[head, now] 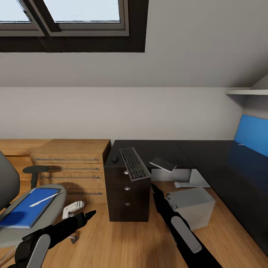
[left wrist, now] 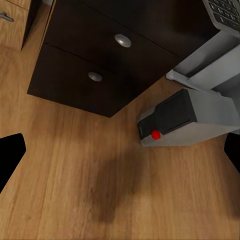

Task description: In the bedroom, organize the workspace by keeping the computer under the desk, ensuring the monitor is on the desk, placing the keyboard on the desk next to the monitor, placing the mouse on the desk next to the keyboard, moving the folder from the swivel chair onto the desk next to the mouse, stacking the notebook on top of the folder with the pen on top of the notebook, and positioning the swivel chair next to the desk.

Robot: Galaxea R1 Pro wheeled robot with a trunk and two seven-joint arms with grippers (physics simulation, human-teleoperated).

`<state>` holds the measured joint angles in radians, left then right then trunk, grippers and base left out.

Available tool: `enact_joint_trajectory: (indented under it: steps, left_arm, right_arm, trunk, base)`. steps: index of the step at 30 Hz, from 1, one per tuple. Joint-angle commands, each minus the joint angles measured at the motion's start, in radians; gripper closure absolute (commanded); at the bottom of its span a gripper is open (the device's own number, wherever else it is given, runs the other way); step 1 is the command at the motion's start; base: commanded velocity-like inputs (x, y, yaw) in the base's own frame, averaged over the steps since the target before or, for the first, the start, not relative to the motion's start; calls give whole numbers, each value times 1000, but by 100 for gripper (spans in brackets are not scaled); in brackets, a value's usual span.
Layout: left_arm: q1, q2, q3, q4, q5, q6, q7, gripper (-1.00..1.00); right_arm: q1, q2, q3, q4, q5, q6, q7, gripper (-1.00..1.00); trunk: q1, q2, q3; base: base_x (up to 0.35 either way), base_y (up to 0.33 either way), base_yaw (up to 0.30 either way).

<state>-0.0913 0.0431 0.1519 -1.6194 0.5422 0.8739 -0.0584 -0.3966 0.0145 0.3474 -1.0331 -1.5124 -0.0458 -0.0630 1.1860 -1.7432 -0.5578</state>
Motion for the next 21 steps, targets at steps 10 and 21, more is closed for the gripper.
enact_joint_trajectory:
  steps: [10, 21]
  left_arm:
    - [-1, -1, -1, -1, -4, 5, -6, -100]
    - [-1, -2, 3, -1, -2, 14, -6, -100]
  right_arm:
    - [0, -1, 4, 1, -9, -2, -2, -100]
    - [0, -1, 4, 4, -8, -2, -1, -100]
  trunk:
    - [35, -64, -29]
    - [65, -120, -54]
  base:
    - [0, 0, 0]
    - [0, 0, 0]
